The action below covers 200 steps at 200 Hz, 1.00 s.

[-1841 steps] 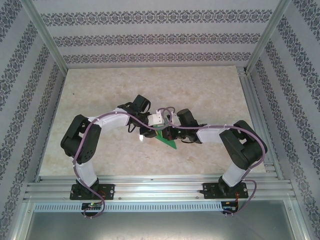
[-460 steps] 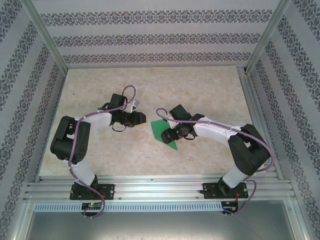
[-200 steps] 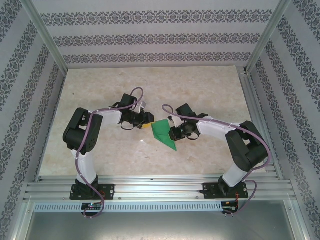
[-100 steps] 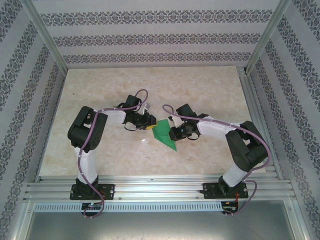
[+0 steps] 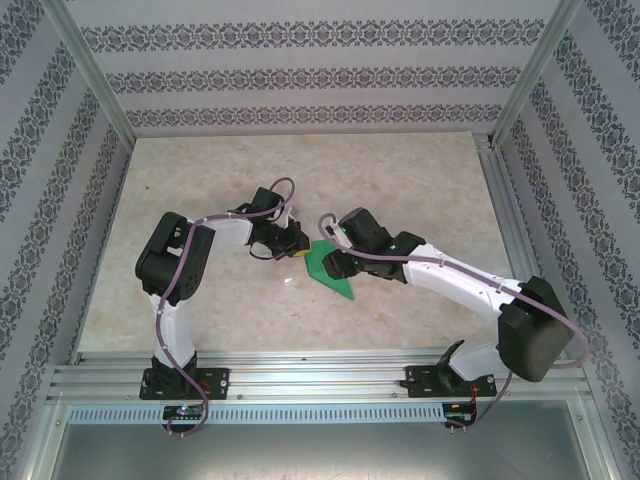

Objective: Fold a paper plane with a square sheet of paper (fold left side to right side)
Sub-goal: Fourth fold the wing at the center of the table.

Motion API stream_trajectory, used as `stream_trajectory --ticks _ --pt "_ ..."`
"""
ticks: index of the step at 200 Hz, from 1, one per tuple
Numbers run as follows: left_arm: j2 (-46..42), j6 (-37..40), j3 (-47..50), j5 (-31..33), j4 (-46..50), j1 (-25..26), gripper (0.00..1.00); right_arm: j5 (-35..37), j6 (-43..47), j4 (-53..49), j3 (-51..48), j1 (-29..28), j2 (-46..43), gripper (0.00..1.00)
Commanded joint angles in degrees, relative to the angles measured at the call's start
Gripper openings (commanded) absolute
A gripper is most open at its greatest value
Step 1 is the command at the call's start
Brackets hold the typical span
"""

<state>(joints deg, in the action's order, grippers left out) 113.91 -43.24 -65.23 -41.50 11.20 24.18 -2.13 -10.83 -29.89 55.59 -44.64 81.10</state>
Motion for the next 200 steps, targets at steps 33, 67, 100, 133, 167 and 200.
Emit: stream_trajectory --ticks 33,67,100,133,167,200 --pt "-1.65 -1.41 -1.65 0.35 2.24 0.71 0.04 9.56 1.50 -3.42 4.95 -6.67 12.16 0.53" --pt "-1.69 -1.45 -1.70 0.13 2.61 0.73 0.05 12.68 3.33 -4.55 7.66 -7.51 16.67 0.53" --pt "-2.07 -1.96 -1.69 0.01 2.40 0.70 0.05 13.31 3.84 -4.65 8.46 -8.35 19.58 0.54" --pt "-2.28 -2.72 -1.95 -0.56 2.16 0.71 0.05 13.74 3.92 -4.30 8.78 -8.18 21.15 0.56" --pt "-2.68 -3.51 -1.94 -1.66 1.22 0.71 0.05 13.67 3.82 -4.00 9.24 -8.09 22.74 0.56" --pt "-2.99 -3.77 -2.03 -2.13 1.13 0.73 0.06 13.56 3.31 -3.00 8.96 -7.50 23.18 0.54"
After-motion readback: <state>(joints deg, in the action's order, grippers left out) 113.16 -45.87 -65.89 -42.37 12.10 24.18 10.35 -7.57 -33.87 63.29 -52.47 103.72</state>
